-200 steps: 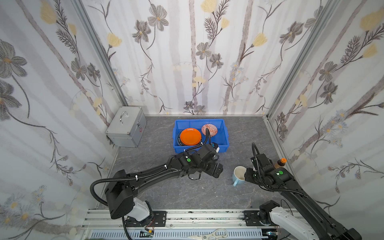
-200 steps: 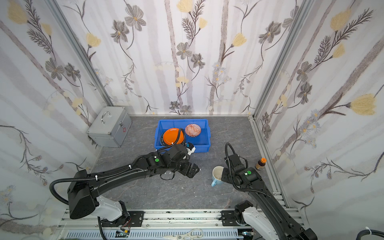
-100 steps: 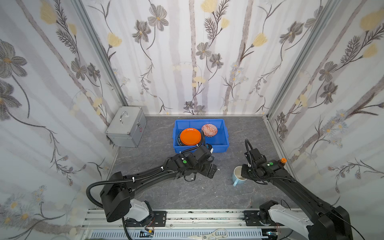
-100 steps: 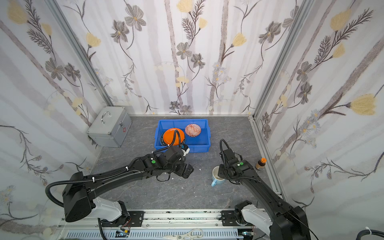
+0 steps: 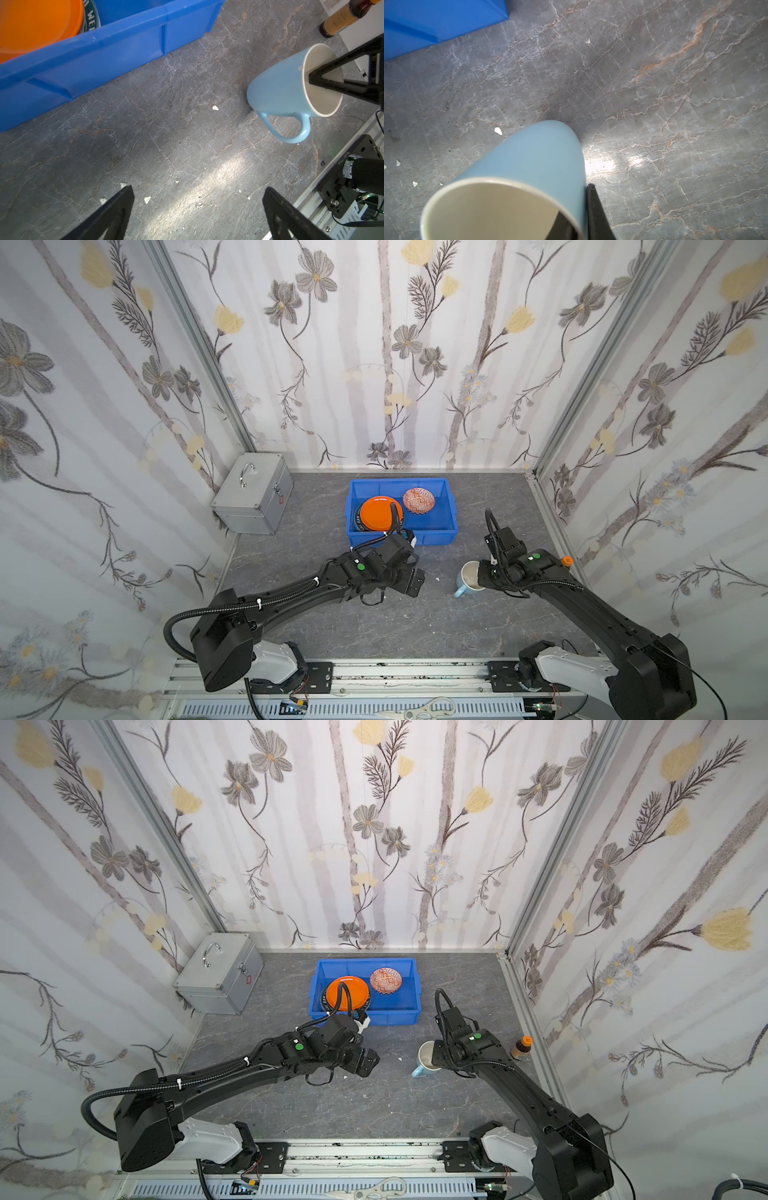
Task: Place the mixed dishes into the plastic bin
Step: 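Grip the rim of the light-blue mug with right gripper, then lift the mug and carry it over the bin with right gripper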
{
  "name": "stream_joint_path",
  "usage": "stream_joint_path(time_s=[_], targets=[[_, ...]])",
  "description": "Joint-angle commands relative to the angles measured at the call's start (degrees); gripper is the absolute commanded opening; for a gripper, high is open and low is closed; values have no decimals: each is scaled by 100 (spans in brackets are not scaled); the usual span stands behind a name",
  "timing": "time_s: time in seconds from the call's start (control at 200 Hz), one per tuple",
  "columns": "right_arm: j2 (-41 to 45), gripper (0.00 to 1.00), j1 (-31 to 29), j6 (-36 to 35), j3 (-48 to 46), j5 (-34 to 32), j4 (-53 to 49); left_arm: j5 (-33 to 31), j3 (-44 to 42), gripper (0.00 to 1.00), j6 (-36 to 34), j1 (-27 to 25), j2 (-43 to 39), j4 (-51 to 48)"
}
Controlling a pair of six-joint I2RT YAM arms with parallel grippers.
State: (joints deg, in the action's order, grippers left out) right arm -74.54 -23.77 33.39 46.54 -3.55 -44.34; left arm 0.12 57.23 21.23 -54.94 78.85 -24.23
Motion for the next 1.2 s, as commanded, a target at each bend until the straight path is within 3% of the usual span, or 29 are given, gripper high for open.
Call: stream_joint_path(time_s=[0.0, 0.275, 0.505, 1.194], targets=[[51, 11, -5, -67, 240, 32, 134, -217, -86, 100, 29, 82, -181, 78], [161, 10, -5, -192, 995, 9, -31, -477, -344, 100, 159, 303, -644, 99], [-384, 10, -5, -448, 1937, 79, 77, -596, -320, 100, 153, 444, -980, -51], [-4011, 10, 107, -1368, 5426, 274, -280, -928, -473, 100, 213, 874, -1426, -397]])
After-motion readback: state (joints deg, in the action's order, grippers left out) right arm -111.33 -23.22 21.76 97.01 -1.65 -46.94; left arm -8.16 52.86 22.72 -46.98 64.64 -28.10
